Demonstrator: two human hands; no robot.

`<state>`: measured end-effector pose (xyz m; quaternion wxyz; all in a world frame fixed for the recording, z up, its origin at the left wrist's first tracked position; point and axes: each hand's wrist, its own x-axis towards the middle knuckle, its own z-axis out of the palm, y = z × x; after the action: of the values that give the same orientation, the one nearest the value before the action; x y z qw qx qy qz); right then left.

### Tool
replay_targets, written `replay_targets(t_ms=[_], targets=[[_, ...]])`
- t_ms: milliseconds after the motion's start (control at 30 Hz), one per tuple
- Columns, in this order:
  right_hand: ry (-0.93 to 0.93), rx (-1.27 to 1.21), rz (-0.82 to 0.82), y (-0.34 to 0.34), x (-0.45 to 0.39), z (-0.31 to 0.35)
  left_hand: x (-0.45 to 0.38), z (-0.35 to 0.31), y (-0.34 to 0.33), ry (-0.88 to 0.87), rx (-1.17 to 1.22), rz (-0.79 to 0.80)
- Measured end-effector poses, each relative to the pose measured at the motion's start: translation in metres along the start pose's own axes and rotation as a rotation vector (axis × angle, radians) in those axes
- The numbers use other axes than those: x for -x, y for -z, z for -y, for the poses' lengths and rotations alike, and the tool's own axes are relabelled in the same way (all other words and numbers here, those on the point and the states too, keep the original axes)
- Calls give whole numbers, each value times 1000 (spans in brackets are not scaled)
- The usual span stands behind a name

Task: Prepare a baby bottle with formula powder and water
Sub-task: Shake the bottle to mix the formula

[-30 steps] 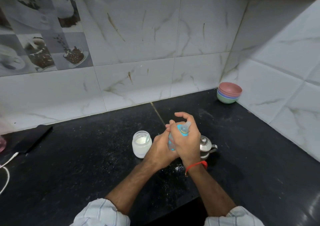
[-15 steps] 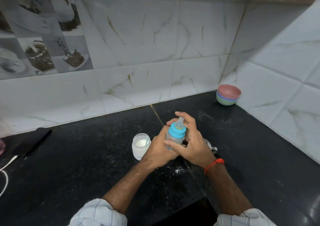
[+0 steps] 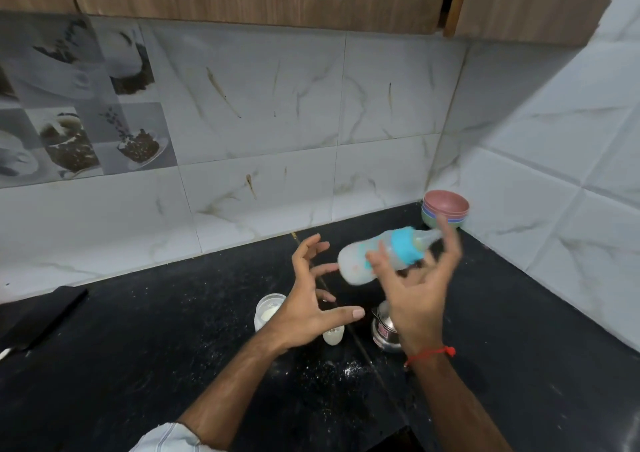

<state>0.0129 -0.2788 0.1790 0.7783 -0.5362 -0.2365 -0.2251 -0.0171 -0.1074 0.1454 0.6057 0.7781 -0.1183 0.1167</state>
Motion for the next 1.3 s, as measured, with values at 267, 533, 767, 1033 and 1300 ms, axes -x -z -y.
replay_targets(t_ms=[267, 533, 767, 1033, 1300], targets=[[-11, 248, 54, 4, -9, 6, 0, 10, 4, 93, -60, -116], [-19, 421, 137, 8, -8, -5, 4, 20, -3, 99, -111, -160], [-31, 482, 149, 12, -6, -10, 2, 19, -4, 98, -119, -243], [29, 519, 144, 12, -7, -9, 1, 18, -9, 106, -97, -254], [173, 479, 68, 10, -12, -4, 3, 18, -9, 104, -92, -250]])
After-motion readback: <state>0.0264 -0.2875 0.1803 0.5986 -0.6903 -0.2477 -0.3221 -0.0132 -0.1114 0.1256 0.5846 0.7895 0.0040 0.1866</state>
